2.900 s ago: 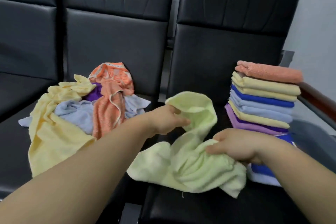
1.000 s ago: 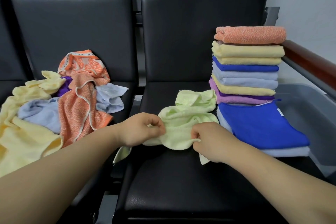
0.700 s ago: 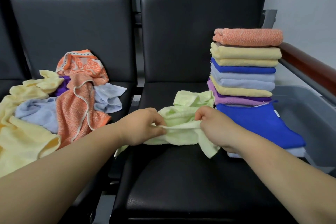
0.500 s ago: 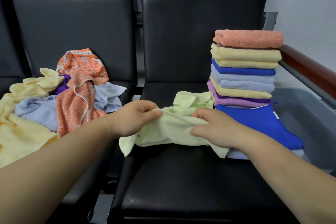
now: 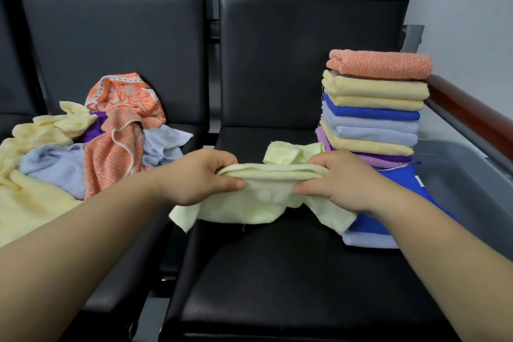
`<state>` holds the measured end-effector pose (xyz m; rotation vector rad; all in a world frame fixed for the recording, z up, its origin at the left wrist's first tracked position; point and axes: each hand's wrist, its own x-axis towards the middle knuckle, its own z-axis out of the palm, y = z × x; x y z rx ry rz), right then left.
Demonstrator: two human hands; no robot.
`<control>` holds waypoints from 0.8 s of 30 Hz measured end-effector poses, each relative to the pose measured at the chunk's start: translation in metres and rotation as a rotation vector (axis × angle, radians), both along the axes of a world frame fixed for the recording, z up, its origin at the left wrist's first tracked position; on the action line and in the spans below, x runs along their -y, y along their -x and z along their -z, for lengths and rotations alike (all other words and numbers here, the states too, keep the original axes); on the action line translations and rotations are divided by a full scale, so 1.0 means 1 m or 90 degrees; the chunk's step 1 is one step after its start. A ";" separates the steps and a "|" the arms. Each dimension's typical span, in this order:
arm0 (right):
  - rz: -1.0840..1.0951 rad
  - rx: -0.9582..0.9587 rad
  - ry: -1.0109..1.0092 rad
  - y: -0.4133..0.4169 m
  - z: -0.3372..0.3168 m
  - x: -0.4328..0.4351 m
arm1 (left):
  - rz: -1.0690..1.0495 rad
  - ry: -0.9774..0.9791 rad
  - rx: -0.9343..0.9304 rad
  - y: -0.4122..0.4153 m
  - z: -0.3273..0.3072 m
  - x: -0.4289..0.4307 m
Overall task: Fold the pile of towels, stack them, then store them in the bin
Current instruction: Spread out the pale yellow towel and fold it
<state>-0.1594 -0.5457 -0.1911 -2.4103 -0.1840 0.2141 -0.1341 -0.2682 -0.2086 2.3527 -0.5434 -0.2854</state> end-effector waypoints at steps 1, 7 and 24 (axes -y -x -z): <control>-0.006 -0.022 -0.029 0.001 0.000 0.001 | -0.027 0.028 0.001 0.000 0.000 0.001; -0.055 -0.079 -0.063 0.006 0.009 -0.004 | -0.100 0.252 -0.004 0.006 -0.009 0.017; -0.051 -0.036 0.110 0.005 0.003 -0.005 | -0.093 0.249 0.000 0.010 -0.021 0.018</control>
